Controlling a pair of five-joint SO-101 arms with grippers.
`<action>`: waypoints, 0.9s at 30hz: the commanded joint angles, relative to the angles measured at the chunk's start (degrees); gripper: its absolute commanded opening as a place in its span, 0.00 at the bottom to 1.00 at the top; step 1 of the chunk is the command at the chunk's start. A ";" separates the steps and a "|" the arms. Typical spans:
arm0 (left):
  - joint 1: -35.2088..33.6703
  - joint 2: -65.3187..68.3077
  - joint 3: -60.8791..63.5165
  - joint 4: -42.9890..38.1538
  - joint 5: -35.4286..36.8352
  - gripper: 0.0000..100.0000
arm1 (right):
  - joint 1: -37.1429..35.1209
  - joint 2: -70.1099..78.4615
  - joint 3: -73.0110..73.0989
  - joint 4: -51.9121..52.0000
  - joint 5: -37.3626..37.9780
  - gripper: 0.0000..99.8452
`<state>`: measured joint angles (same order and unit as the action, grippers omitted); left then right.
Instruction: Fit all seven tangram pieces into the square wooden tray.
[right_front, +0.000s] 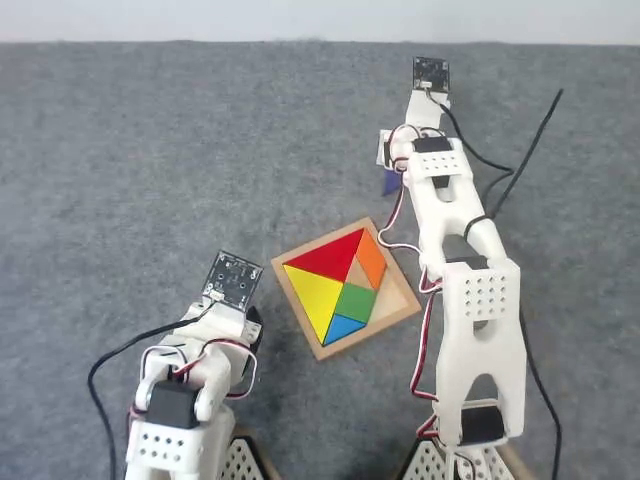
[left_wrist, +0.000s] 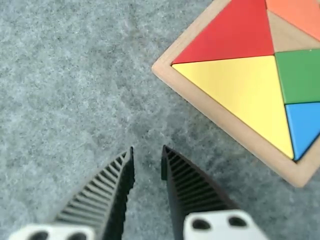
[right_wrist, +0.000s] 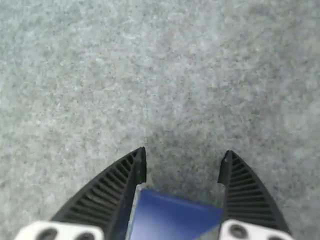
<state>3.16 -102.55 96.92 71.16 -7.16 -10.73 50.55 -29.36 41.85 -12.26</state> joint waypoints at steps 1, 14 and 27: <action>0.09 -0.09 -0.40 0.26 0.35 0.09 | 0.31 -0.92 -4.04 8.31 4.66 0.23; 0.09 -0.09 -0.40 0.26 0.35 0.09 | 0.40 -1.01 -11.96 40.57 15.21 0.23; 0.09 -0.09 -0.40 0.26 0.35 0.09 | 2.15 -8.13 -7.82 50.51 22.68 0.20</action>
<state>3.16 -102.55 96.92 71.16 -7.16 -9.41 49.67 -38.95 91.08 9.27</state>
